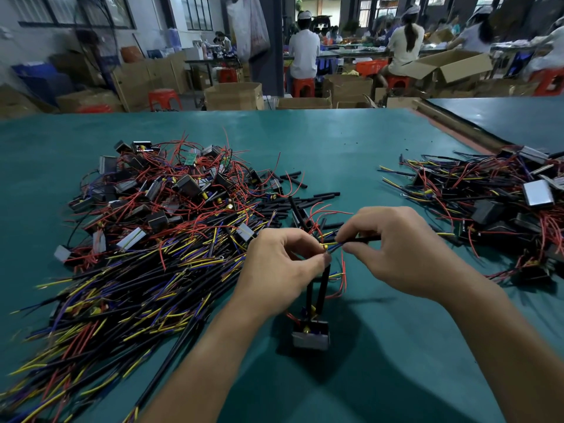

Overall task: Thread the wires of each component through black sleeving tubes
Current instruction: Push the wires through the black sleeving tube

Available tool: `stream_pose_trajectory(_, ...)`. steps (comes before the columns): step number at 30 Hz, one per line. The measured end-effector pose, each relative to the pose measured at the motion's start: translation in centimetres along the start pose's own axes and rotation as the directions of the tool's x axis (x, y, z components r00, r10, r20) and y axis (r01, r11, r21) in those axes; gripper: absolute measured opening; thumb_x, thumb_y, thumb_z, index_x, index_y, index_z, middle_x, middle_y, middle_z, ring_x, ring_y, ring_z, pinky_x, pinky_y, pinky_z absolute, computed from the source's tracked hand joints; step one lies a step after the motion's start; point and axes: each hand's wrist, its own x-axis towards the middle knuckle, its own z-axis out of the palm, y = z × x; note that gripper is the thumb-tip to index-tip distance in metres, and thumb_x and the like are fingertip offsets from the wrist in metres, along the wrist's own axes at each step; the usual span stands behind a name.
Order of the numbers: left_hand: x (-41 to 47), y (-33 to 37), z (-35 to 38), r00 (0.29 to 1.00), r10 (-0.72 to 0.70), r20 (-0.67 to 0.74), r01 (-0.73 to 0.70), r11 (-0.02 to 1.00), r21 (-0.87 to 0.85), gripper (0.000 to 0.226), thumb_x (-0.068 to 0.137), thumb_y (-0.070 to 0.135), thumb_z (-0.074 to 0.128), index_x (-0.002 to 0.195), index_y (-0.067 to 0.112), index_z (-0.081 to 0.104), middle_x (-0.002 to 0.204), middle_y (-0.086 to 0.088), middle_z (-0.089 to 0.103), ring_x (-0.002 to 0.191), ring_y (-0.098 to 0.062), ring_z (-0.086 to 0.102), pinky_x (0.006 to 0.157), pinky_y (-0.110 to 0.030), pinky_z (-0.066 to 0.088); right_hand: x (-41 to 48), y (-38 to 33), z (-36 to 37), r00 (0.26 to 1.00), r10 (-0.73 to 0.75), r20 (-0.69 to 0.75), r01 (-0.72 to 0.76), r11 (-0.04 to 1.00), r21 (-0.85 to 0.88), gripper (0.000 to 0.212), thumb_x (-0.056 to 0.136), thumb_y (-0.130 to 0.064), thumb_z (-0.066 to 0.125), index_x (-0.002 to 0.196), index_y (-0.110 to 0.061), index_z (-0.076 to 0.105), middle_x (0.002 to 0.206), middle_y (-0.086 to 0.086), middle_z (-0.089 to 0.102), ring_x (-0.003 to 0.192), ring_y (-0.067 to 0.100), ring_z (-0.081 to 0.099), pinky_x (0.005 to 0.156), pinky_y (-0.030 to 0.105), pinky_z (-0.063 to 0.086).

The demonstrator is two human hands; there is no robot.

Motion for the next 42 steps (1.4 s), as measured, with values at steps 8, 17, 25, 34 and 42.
stream_pose_trajectory(8,0.0,0.4,-0.3,0.975,-0.190,0.112,0.207,0.965,-0.163,0.045,0.063,-0.001,0.086,0.097,0.011,0.060,0.070,-0.003,0.070,0.058,-0.015,0.055,0.062,-0.028,0.047,0.1,-0.2,0.3,0.996,-0.074,-0.056,0.074,0.997,0.000,0.019,0.081,-0.004,0.073,0.084,-0.022,0.076,0.080,-0.016,0.066,0.078,0.010,0.063,0.077,0.036,0.051)
stream_pose_trajectory(17,-0.1,0.7,-1.5,0.928,-0.299,0.222,0.334,0.932,-0.143,0.026,0.065,-0.005,0.084,0.083,0.003,0.067,0.066,-0.010,0.068,0.051,-0.015,0.058,0.057,-0.025,0.050,0.2,0.0,0.5,0.994,-0.084,-0.067,0.081,0.995,-0.058,0.020,0.083,-0.008,0.072,0.082,-0.027,0.075,0.083,-0.019,0.064,0.075,-0.007,0.049,0.091,0.035,0.036)
stream_pose_trajectory(25,-0.2,0.7,-0.7,0.978,-0.195,0.069,0.202,0.974,-0.104,0.035,0.059,0.004,0.089,0.070,0.010,0.056,0.057,-0.004,0.069,0.047,-0.012,0.059,0.052,-0.025,0.048,0.1,0.1,0.3,0.996,-0.070,-0.055,0.068,0.997,-0.032,0.009,0.086,-0.019,0.070,0.084,-0.028,0.072,0.077,-0.017,0.065,0.073,0.004,0.057,0.073,0.027,0.046)
stream_pose_trajectory(34,-0.2,0.8,-0.4,0.995,-0.023,-0.092,0.011,0.992,-0.128,0.014,0.068,0.005,0.086,0.067,0.012,0.073,0.063,-0.002,0.071,0.056,-0.008,0.060,0.057,-0.023,0.050,0.2,0.4,0.3,0.997,-0.055,-0.047,0.056,0.998,0.029,0.010,0.086,-0.020,0.069,0.082,-0.029,0.068,0.073,-0.013,0.066,0.071,0.009,0.059,0.069,0.032,0.049)
stream_pose_trajectory(42,-0.6,0.9,0.1,0.995,0.054,-0.083,-0.059,0.997,-0.058,0.010,0.074,0.006,0.081,0.082,0.011,0.080,0.070,-0.001,0.075,0.063,-0.012,0.065,0.065,-0.033,0.056,0.2,0.6,0.0,0.996,-0.076,-0.057,0.078,0.996,0.048,0.014,0.084,-0.017,0.073,0.078,-0.029,0.069,0.073,-0.016,0.061,0.070,0.005,0.055,0.066,0.026,0.044)
